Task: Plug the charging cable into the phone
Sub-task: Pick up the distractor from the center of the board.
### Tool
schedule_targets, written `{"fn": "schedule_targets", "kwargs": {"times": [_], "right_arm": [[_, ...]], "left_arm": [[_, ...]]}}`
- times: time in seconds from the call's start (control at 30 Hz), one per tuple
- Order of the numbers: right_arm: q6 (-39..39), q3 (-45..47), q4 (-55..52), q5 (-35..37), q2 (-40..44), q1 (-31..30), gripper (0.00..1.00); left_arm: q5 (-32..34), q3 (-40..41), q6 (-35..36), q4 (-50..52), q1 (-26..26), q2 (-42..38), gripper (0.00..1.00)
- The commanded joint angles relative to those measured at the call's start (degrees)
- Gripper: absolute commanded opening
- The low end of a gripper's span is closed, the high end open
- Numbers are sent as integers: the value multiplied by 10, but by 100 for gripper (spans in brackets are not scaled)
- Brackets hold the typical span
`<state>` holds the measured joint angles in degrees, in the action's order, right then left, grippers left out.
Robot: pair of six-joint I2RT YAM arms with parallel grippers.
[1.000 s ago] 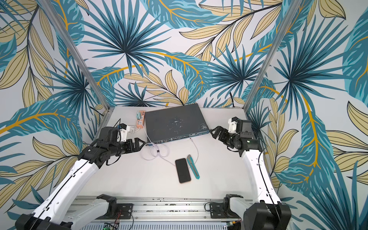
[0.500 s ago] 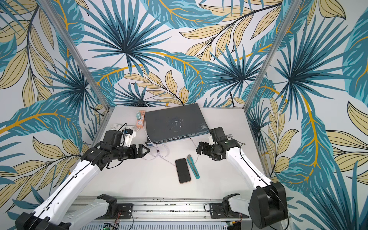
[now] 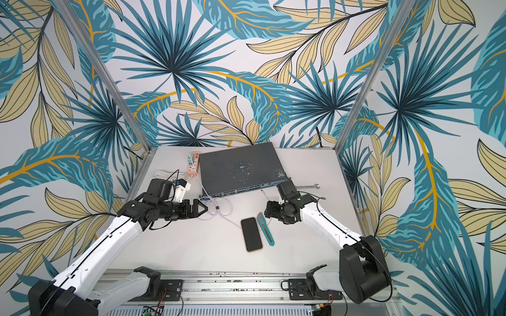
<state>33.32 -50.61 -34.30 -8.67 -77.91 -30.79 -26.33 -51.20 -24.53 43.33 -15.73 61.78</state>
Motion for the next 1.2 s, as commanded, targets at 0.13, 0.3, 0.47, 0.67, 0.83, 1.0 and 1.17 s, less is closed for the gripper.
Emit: {"fn": "schedule_targets", "kwargs": {"times": [0.13,0.3,0.47,0.67,0.83,1.0,1.17], "right_arm": [[3,9,9,54,-42,-31,74],[-3,12,2,89,-70,-62,71],[-2,19,4,100,-77,-80,70],[3,28,9,108,-81,-94,69],[1,29,19,107,-93,-108,67],[1,30,21,114,-113,-117,66],[2,38,36,113,-125,-118,63]], "left_arm": [[-10,19,-5,-18,-1,-4,100],[-6,22,-5,-13,-2,-6,100],[-5,32,-11,-16,-2,-10,100],[-5,35,-14,-22,-2,-9,100],[-6,33,-12,-21,-2,-4,100],[0,37,-7,-12,-1,-5,100],[6,38,-5,-6,-1,-5,100]]}}
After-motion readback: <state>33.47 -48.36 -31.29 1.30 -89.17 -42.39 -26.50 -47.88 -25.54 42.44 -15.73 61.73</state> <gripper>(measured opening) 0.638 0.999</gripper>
